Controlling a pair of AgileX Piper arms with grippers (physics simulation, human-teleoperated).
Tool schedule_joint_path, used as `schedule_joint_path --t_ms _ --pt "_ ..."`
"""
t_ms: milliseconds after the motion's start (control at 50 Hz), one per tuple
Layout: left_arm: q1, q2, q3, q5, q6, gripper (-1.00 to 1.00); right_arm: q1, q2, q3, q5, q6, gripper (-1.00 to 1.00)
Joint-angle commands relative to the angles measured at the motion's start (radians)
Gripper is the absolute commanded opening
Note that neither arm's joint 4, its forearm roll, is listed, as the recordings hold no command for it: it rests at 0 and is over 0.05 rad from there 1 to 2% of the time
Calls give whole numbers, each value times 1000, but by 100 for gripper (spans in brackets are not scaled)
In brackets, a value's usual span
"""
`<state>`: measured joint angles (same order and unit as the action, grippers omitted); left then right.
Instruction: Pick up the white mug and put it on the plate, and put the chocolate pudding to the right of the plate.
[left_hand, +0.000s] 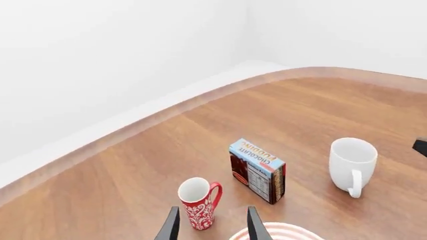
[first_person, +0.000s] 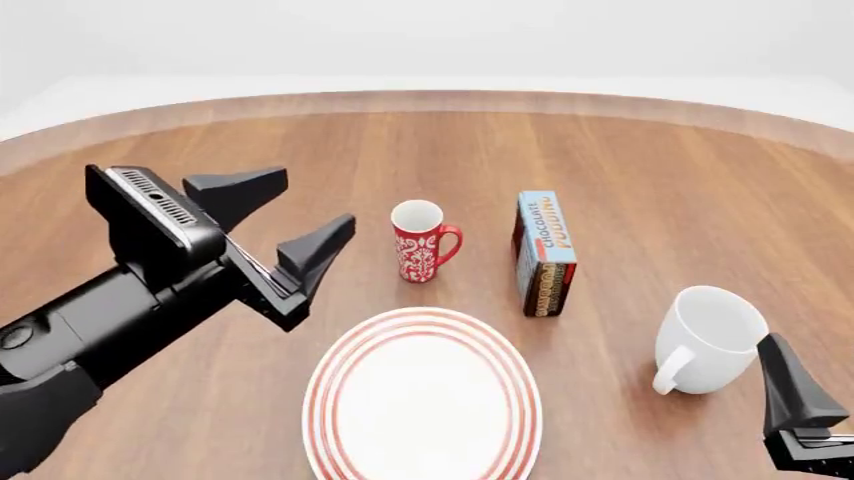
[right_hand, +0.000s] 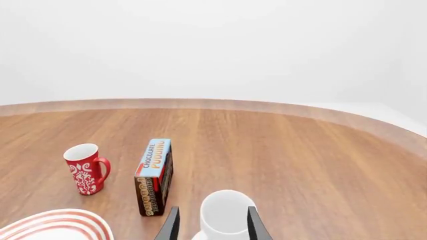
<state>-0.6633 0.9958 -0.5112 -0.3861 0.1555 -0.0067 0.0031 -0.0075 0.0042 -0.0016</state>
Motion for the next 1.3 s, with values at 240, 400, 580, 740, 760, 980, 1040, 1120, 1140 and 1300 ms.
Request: schedule_joint_path --t_ms 240,400,580,740,760,980,1040,1120,1140,1300 --pt "-96 143 -80 -23 1 100 0 0 0 0 0 100" --pt "-124 184 -114 -16 9 100 0 0 0 0 0 100" --pt "-152 232 -148 -13 14 100 0 0 0 0 0 100" --pt "-174 274 -176 -9 6 100 0 0 0 0 0 100" --pt "-185 289 -185 -8 5 100 0 0 0 0 0 100" --pt "-223 374 -240 -5 -12 100 0 0 0 0 0 100" --pt "-235 393 -253 -4 -13 100 0 0 0 0 0 100" --pt "-246 405 -262 -12 -20 100 0 0 0 0 0 100" --pt "-248 409 -265 -13 -20 100 0 0 0 0 0 100" --pt "-272 441 -308 5 -15 100 0 0 0 0 0 100"
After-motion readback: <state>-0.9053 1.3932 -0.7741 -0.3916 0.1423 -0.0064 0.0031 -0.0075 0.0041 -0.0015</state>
